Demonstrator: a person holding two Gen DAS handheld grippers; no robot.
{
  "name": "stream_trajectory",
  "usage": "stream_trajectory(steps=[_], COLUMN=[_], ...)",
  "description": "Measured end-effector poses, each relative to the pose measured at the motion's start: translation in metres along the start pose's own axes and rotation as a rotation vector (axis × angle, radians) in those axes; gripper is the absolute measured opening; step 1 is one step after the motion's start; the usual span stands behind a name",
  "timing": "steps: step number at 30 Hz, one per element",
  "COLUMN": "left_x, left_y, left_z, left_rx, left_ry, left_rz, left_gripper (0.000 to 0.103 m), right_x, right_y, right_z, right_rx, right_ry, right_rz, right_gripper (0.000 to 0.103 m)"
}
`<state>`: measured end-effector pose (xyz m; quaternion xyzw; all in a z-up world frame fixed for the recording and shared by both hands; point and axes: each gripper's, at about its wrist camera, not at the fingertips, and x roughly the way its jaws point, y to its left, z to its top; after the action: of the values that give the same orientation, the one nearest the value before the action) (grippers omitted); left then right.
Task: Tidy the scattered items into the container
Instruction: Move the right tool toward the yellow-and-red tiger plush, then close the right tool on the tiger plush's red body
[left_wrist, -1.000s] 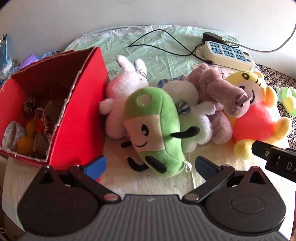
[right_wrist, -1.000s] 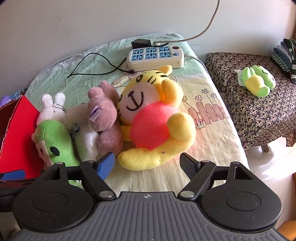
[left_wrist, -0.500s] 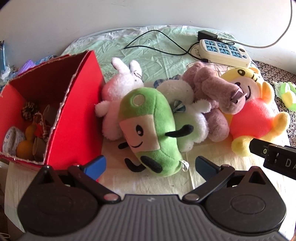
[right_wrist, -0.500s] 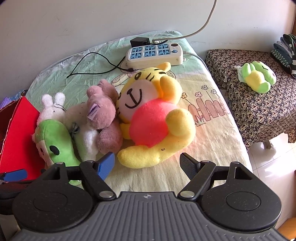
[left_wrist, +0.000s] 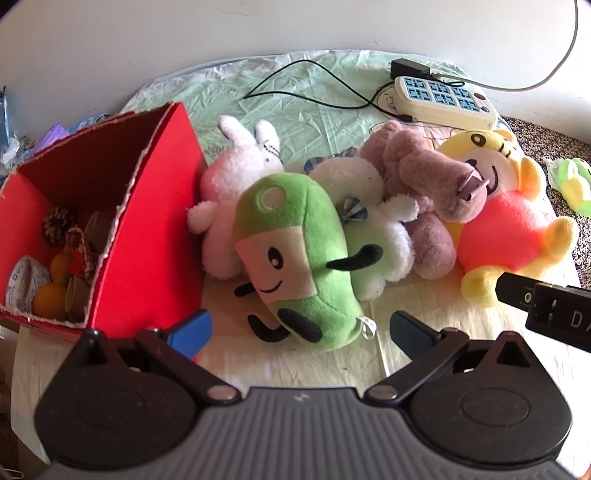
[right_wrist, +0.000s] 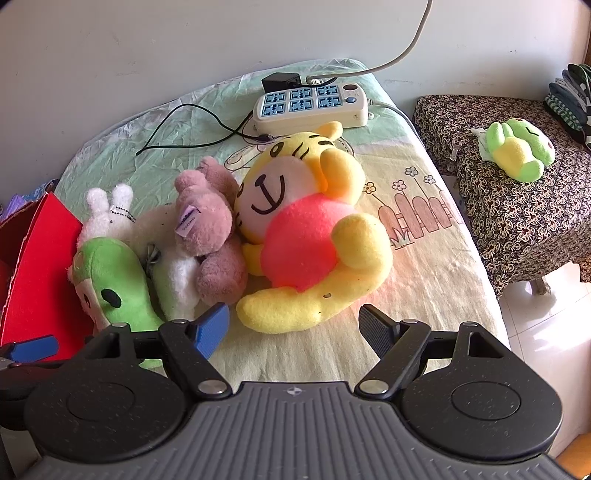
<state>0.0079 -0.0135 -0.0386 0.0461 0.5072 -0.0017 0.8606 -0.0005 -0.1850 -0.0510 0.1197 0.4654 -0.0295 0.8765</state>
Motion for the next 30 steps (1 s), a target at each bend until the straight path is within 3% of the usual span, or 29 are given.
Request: stream_trajectory(steps=[5, 13, 21, 23, 27, 30], left_x=[-0.001, -0.011, -0.031, -0.031, -0.022, -0.019], left_y=[-0.001, -0.004, -0.046, -0.064, -0.100, -0.116], left_z=[-0.001, 0.016, 0.043, 0.036, 0.021, 0.019], left_rx=[0.014, 0.099, 0.232, 0.284, 0.355, 0.399], left_ry=[-0.015, -0.121, -0.224, -0.217, -0.155, -0.150], left_rz=[-0.017, -0.061, -0.298, -0.363, -0.465, -0.492], left_gripper=[0.102, 0.100, 0.101, 0.101, 0.101, 0.100], right_x=[0.001, -0.002, 0.013, 0.014, 0.012, 0.008], right_y=[0.000, -0.007, -0.053, -0.062, -0.086, -0.103], right_z=[0.001, 0.027, 0.070, 0.078, 0.096, 0.110], right_rx=[-0.003, -0.042, 0.062, 0.074, 0.143, 0.165], right_ry=[0.001, -0.053, -0.078, -0.074, -0.076, -0.149], right_rz=[0.009, 0.049, 0.053, 0.101, 0.306, 0.294], right_gripper=[0.079, 0.064, 0.064, 0.065, 0.066, 0.077])
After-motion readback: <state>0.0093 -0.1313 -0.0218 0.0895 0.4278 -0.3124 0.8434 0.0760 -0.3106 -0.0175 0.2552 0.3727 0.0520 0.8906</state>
